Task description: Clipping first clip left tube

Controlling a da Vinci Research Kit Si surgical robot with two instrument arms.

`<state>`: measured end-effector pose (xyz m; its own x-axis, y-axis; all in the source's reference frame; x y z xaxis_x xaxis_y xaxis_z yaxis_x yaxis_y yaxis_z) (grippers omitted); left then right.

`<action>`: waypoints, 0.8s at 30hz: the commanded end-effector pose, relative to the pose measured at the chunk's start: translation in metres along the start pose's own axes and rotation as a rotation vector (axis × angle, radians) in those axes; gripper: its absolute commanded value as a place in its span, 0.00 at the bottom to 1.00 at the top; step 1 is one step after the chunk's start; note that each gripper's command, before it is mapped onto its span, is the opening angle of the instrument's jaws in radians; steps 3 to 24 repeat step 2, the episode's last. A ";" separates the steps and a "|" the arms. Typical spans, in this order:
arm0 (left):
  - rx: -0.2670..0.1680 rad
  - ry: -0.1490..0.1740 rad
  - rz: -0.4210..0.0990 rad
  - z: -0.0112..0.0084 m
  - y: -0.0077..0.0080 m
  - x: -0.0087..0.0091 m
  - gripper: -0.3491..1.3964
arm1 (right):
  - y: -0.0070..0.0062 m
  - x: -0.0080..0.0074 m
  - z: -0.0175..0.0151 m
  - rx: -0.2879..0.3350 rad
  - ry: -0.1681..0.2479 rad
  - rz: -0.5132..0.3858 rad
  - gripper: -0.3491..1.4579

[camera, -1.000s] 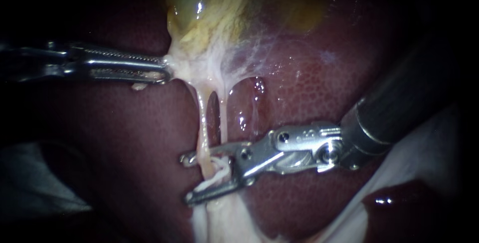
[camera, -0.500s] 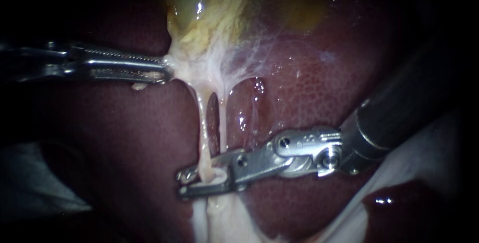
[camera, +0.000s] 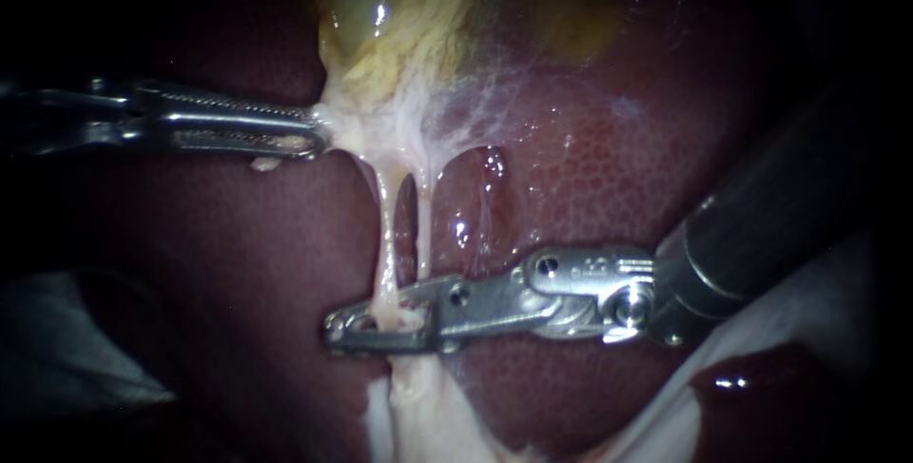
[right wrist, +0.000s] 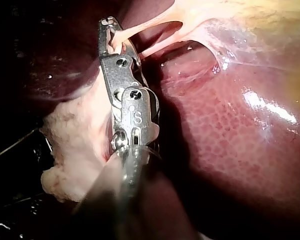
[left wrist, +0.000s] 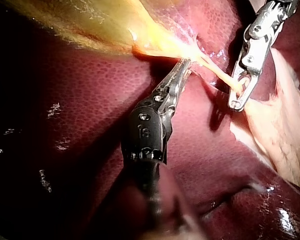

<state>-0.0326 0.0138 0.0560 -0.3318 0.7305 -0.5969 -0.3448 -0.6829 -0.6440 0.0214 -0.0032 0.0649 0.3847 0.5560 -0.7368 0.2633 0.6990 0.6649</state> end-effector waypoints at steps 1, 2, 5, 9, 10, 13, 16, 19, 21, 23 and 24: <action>0.000 0.000 0.000 0.0001 0.0000 0.0000 0.00 | 0.0001 -0.0001 0.0000 0.005 0.000 0.012 0.00; 0.000 0.000 0.000 0.0001 -0.0001 0.0000 0.00 | 0.0003 -0.0001 0.0000 0.005 0.000 0.029 0.07; 0.000 0.000 0.000 0.0001 -0.0001 0.0000 0.00 | 0.0003 -0.0001 0.0000 0.005 0.000 0.029 0.07; 0.000 0.000 0.000 0.0001 -0.0001 0.0000 0.00 | 0.0003 -0.0001 0.0000 0.005 0.000 0.029 0.07; 0.000 0.000 0.000 0.0001 -0.0001 0.0000 0.00 | 0.0003 -0.0001 0.0000 0.005 0.000 0.029 0.07; 0.000 0.000 0.000 0.0001 -0.0001 0.0000 0.00 | 0.0003 -0.0001 0.0000 0.005 0.000 0.029 0.07; 0.000 0.000 0.000 0.0001 -0.0001 0.0000 0.00 | 0.0003 -0.0001 0.0000 0.005 0.000 0.029 0.07; 0.000 0.000 0.000 0.0001 -0.0001 0.0000 0.00 | 0.0003 -0.0001 0.0000 0.005 0.000 0.029 0.07; 0.000 0.000 0.000 0.0001 -0.0001 0.0000 0.00 | 0.0003 -0.0001 0.0000 0.005 0.000 0.029 0.07; 0.000 0.000 0.000 0.0001 -0.0001 0.0000 0.00 | 0.0003 -0.0001 0.0000 0.005 0.000 0.029 0.07; 0.000 0.000 0.000 0.0001 -0.0001 0.0000 0.00 | 0.0003 -0.0001 0.0000 0.005 0.000 0.029 0.07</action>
